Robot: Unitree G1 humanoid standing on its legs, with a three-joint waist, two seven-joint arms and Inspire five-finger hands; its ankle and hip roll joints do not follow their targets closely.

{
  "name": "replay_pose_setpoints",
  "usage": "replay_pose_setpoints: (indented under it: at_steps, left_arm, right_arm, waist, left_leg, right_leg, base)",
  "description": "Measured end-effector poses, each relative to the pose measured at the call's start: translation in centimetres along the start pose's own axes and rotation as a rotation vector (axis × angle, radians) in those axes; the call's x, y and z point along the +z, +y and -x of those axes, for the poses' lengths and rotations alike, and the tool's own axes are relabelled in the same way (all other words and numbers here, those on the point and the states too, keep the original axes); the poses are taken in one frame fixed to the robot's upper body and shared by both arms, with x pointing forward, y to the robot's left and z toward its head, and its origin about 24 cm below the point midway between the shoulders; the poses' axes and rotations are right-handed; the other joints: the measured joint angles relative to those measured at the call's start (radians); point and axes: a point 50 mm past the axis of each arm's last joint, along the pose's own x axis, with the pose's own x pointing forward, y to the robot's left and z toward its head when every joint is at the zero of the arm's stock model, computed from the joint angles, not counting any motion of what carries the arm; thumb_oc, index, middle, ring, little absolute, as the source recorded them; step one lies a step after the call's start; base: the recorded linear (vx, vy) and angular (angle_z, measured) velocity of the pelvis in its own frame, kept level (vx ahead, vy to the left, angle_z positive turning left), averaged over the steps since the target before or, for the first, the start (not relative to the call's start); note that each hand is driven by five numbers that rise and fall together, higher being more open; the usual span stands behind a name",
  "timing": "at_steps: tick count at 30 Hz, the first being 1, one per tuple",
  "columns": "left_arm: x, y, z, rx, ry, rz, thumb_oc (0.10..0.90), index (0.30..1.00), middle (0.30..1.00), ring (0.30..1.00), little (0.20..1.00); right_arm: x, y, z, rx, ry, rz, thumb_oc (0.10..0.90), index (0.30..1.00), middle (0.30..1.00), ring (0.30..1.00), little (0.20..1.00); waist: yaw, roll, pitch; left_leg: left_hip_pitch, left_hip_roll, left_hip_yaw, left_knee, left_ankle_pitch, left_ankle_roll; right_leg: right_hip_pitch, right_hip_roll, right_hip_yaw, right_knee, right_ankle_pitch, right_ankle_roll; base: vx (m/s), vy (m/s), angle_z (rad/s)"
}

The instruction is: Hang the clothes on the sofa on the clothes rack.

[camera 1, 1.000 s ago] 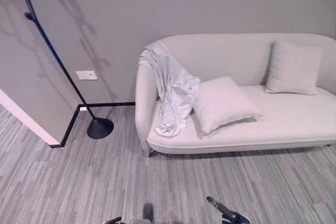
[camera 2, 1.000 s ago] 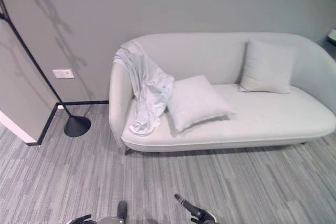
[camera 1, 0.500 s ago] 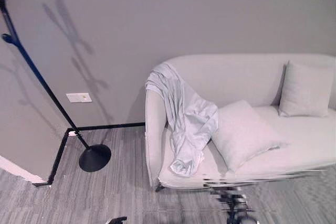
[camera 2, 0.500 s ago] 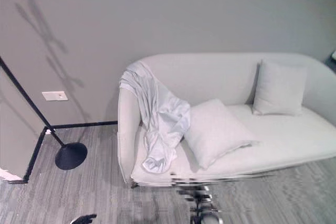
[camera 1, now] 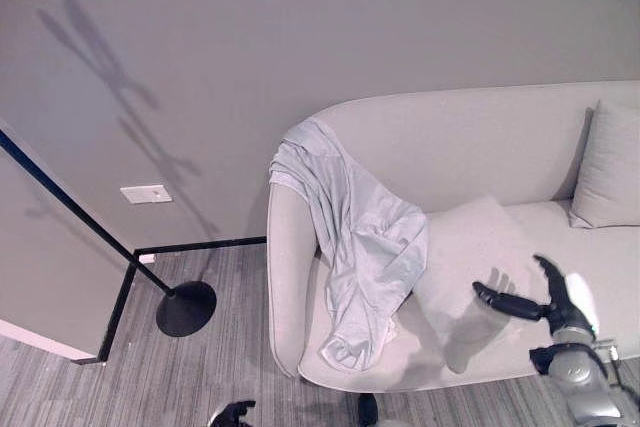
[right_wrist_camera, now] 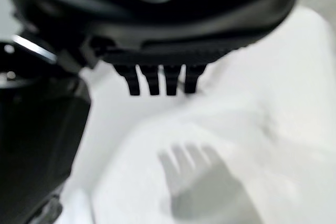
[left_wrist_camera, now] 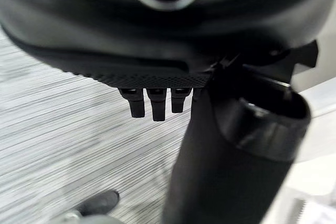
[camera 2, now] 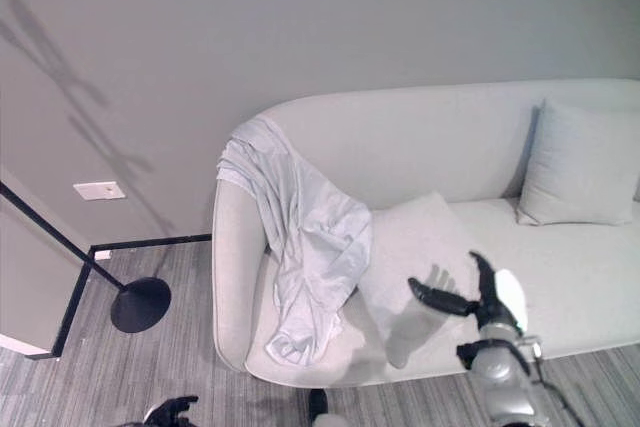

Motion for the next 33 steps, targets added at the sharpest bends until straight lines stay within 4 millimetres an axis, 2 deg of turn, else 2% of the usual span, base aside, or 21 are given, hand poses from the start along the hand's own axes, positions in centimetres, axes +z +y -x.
replay_pose_setpoints:
  at_steps: [2,3,4,5,6,12,14,15,16,18,19,20,21,23,25,26,29,32,33]
  left_arm:
    - [-0.3,-0.4,0.1,-0.007,0.009,0.001,0.800,0.900,0.900,0.900,0.900]
    - [0.0,-0.4,0.0,-0.007,0.000,-0.002,0.800,0.900,0.900,0.900,0.900]
    - [0.3,-0.8,0.0,-0.018,-0.009,-0.012,0.800,0.900,0.900,0.900,0.900]
    - [0.3,-0.6,0.0,-0.015,-0.012,-0.028,0.800,0.900,0.900,0.900,0.900]
    - [0.3,-0.4,0.0,-0.014,-0.014,-0.051,0.800,0.900,0.900,0.900,0.900]
    - [0.0,-0.3,0.0,0.006,-0.010,-0.025,0.800,0.900,0.900,0.900,0.900]
    - [-0.2,0.3,0.1,0.036,-0.002,0.050,0.800,0.900,0.900,0.900,0.900]
    - [-0.3,1.2,0.1,0.075,-0.003,0.134,0.800,0.900,0.900,0.900,0.900]
    - [0.1,1.8,0.0,0.101,-0.017,0.186,0.800,0.900,0.900,0.900,0.900]
    - [-0.1,2.4,0.1,0.133,-0.019,0.252,0.800,0.900,0.900,0.900,0.900]
    - [0.2,2.5,0.0,0.144,-0.031,0.270,0.800,0.900,0.900,0.900,0.900]
    - [1.0,3.0,-0.1,0.162,-0.055,0.288,0.800,0.900,0.900,0.900,0.900]
    - [1.2,3.2,-0.1,0.171,-0.060,0.282,0.800,0.900,0.900,0.900,0.900]
    - [1.0,3.3,-0.1,0.180,-0.053,0.282,0.800,0.900,0.900,0.900,0.900]
    - [0.9,3.2,0.0,0.181,-0.051,0.259,0.800,0.900,0.900,0.900,0.900]
    - [1.3,3.1,-0.1,0.183,-0.064,0.266,0.800,0.900,0.900,0.900,0.900]
    - [1.0,2.2,0.0,0.168,-0.064,0.292,0.800,0.900,0.900,0.900,0.900]
    - [-0.2,2.0,0.1,0.164,-0.014,0.260,0.800,0.900,0.900,0.900,0.900]
    - [-1.4,1.5,0.4,0.149,0.021,0.220,0.800,0.900,0.900,0.900,0.900]
  right_arm:
    - [0.8,-0.4,-0.6,-0.016,-0.029,0.009,0.800,0.900,0.900,0.900,0.900]
    - [1.3,-0.7,-1.0,-0.027,-0.046,0.013,0.800,0.900,0.900,0.900,0.900]
    - [1.7,-0.6,-1.2,-0.027,-0.060,0.022,0.800,0.900,0.900,0.900,0.900]
    - [1.8,-0.4,-1.2,-0.019,-0.062,0.028,0.800,0.900,0.900,0.900,0.900]
    - [1.9,-0.4,-1.3,-0.013,-0.073,0.039,0.800,0.900,0.900,0.900,0.900]
    - [4.1,0.3,-2.6,-0.013,-0.129,0.041,0.800,0.900,0.900,0.900,0.900]
    - [5.0,1.2,-3.2,0.018,-0.151,0.055,0.800,0.900,0.900,0.900,0.900]
    - [5.3,1.9,-3.3,0.048,-0.164,0.070,0.800,0.900,0.900,0.900,0.900]
    - [5.5,2.2,-3.3,0.061,-0.170,0.074,0.800,0.900,0.900,0.900,0.900]
    - [5.7,2.5,-3.3,0.074,-0.189,0.076,0.800,0.900,0.900,0.900,0.900]
    - [5.9,2.6,-3.5,0.079,-0.188,0.082,0.800,0.900,0.900,0.900,0.900]
    - [5.8,2.8,-3.8,0.086,-0.177,0.095,0.800,0.900,0.900,0.900,0.900]
    - [5.8,2.7,-3.8,0.088,-0.179,0.101,0.800,0.900,0.900,0.900,0.900]
    - [5.8,2.8,-3.8,0.090,-0.179,0.104,0.800,0.900,0.900,0.900,0.900]
    - [5.7,2.8,-3.8,0.091,-0.175,0.111,0.800,0.900,0.900,0.900,0.900]
    - [5.2,2.5,-3.9,0.089,-0.161,0.129,0.800,0.900,0.900,0.900,0.900]
    - [3.9,2.7,-3.6,0.110,-0.118,0.161,0.800,0.900,0.900,0.900,0.900]
    - [3.0,2.8,-3.2,0.116,-0.094,0.179,0.800,0.900,0.900,0.900,0.900]
    - [2.2,2.3,-3.2,0.109,-0.059,0.203,0.800,0.900,0.900,0.900,0.900]
  waist:
    - [0.000,0.015,-0.011]
    - [-0.011,0.017,-0.013]
    - [-0.010,0.022,-0.017]
    - [-0.014,0.013,-0.017]
    - [-0.012,0.015,-0.019]
    - [0.045,0.021,-0.022]
    - [0.071,0.002,-0.021]
    - [0.099,-0.035,-0.014]
    - [0.097,-0.059,-0.002]
    - [0.112,-0.082,0.006]
    - [0.116,-0.088,0.009]
    - [0.126,-0.100,0.015]
    - [0.124,-0.105,0.018]
    - [0.121,-0.108,0.022]
    - [0.117,-0.103,0.022]
    - [0.121,-0.092,0.031]
    - [0.143,-0.057,0.020]
    - [0.114,-0.044,0.010]
    - [0.092,-0.013,-0.010]
  left_leg:
    - [0.004,0.015,-0.032,-0.002,-0.015,0.002]
    - [-0.004,0.031,-0.075,-0.019,-0.023,0.005]
    - [-0.012,0.041,-0.097,-0.034,-0.012,-0.001]
    - [-0.022,0.046,-0.120,-0.036,-0.011,-0.003]
    - [-0.026,0.056,-0.136,-0.043,-0.002,-0.015]
    - [-0.045,0.081,-0.185,-0.030,0.033,-0.065]
    - [-0.075,0.069,-0.187,0.038,0.032,-0.066]
    - [-0.131,0.043,-0.193,0.154,0.030,-0.072]
    - [-0.170,0.024,-0.206,0.242,0.024,-0.086]
    - [-0.237,0.007,-0.219,0.365,0.028,-0.098]
    - [-0.277,0.000,-0.219,0.439,0.031,-0.102]
    - [-0.327,0.018,-0.152,0.462,0.024,-0.087]
    - [-0.338,0.034,-0.116,0.402,0.020,-0.078]
    - [-0.342,0.048,-0.096,0.245,0.046,-0.097]
    - [-0.334,0.045,-0.073,-0.015,0.116,-0.108]
    - [-0.366,0.036,-0.064,-0.086,0.165,-0.123]
    - [-0.364,0.043,-0.045,-0.081,0.191,-0.110]
    - [-0.320,0.043,-0.013,-0.033,0.188,-0.103]
    - [-0.286,0.047,-0.001,-0.045,0.218,-0.070]
  right_leg:
    - [0.018,0.015,-0.006,-0.018,-0.001,0.005]
    - [0.023,0.030,-0.008,-0.035,-0.001,0.006]
    - [0.026,0.037,-0.018,-0.048,0.001,0.006]
    - [0.030,0.039,-0.027,-0.060,0.001,0.006]
    - [0.037,0.046,-0.035,-0.075,0.001,0.005]
    - [0.076,0.068,-0.084,-0.121,0.000,-0.015]
    - [0.082,0.066,-0.083,-0.125,-0.004,-0.017]
    - [0.088,0.056,-0.081,-0.121,-0.011,-0.025]
    - [0.093,0.044,-0.086,-0.121,-0.010,-0.033]
    - [0.102,0.044,-0.106,-0.121,-0.027,-0.064]
    - [0.105,0.043,-0.111,-0.121,-0.029,-0.069]
    - [0.107,0.040,-0.121,-0.129,-0.033,-0.073]
    - [0.107,0.037,-0.132,-0.128,-0.037,-0.074]
    - [0.107,0.039,-0.137,-0.129,-0.042,-0.080]
    - [0.099,0.039,-0.136,-0.128,-0.053,-0.065]
    - [0.096,0.044,-0.134,-0.128,-0.056,-0.062]
    - [0.118,0.062,-0.113,-0.128,-0.059,-0.075]
    - [0.151,0.051,-0.106,-0.128,-0.079,-0.061]
    - [0.162,0.051,-0.093,-0.121,-0.077,-0.043]
  base:
    - [0.17,-0.201,0.25]
    - [0.13,-0.172,0.66]
    - [0.12,-0.167,0.78]
    - [0.08,-0.114,0.70]
    - [0.14,-0.174,0.55]
    - [0.11,-0.155,0.35]
    - [0.04,-0.138,0.05]
    - [0.00,-0.126,0.23]
    - [0.01,-0.107,0.35]
    - [0.06,-0.069,0.33]
    - [0.12,-0.007,0.24]
    - [0.17,0.032,0.25]
    - [0.19,0.070,0.25]
    - [0.17,0.125,0.12]
    - [0.20,0.170,0.09]
    - [0.19,0.149,0.05]
    - [0.25,0.166,-0.35]
    - [0.19,0.131,-0.20]
    - [0.14,0.123,-0.19]
